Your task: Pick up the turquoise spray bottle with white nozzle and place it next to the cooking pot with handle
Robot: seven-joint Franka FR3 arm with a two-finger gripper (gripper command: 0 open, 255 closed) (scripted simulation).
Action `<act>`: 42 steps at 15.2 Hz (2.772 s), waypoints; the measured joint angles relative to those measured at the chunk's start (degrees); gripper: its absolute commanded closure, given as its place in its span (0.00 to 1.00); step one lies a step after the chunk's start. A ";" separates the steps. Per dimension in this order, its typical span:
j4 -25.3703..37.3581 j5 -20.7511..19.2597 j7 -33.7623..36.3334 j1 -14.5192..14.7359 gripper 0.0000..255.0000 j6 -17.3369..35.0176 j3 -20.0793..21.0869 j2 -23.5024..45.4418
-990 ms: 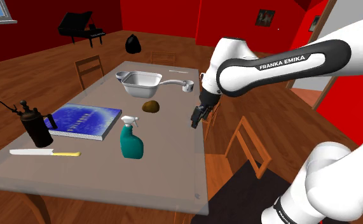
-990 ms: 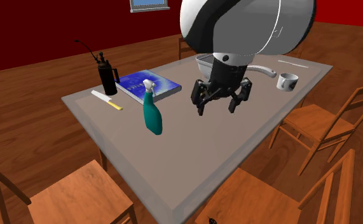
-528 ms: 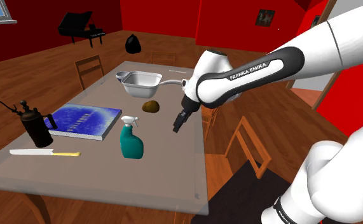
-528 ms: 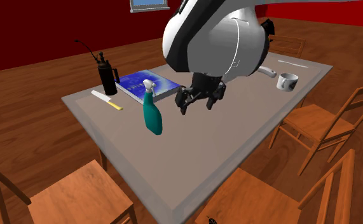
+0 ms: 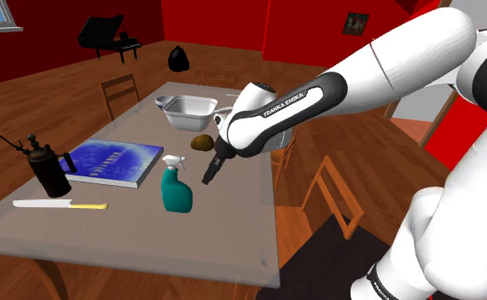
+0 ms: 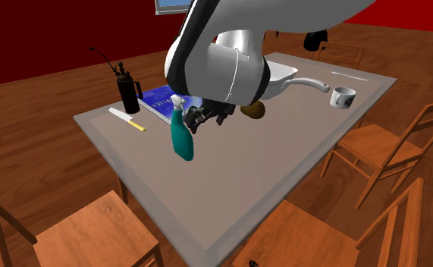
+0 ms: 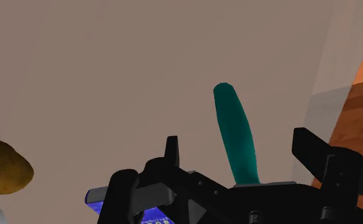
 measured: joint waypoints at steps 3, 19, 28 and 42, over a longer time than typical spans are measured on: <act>4.93 4.89 -7.04 0.69 0.00 3.61 1.80 6.32; 11.95 10.97 -15.53 0.59 0.00 10.37 5.95 17.53; 11.94 10.97 -15.53 0.58 1.00 10.37 5.95 17.51; 12.26 5.88 -9.84 2.52 1.00 4.41 2.97 11.77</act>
